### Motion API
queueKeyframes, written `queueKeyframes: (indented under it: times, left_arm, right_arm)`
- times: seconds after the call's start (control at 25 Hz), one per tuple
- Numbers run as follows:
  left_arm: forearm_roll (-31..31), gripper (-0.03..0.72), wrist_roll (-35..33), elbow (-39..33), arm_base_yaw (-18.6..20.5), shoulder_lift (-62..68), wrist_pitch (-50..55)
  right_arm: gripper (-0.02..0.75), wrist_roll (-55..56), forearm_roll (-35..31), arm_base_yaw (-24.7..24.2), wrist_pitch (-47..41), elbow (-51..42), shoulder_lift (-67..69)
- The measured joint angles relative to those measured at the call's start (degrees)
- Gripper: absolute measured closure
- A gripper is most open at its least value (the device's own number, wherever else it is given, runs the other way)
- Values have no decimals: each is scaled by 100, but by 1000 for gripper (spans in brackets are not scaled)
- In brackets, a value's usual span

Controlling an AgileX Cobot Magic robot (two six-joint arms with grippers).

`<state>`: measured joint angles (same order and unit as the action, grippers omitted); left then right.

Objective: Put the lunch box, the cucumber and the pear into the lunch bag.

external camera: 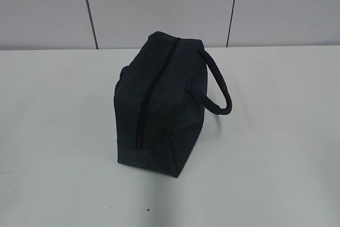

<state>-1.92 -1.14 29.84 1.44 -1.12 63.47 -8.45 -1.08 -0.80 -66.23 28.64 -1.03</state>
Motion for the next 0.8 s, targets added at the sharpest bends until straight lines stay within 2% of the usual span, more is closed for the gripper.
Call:
queueKeyframes:
  times: [0.8]
  left_arm:
    - [0,445,0,0,0,0,0]
  right_arm:
    - [352,0,0,0,0,0,0]
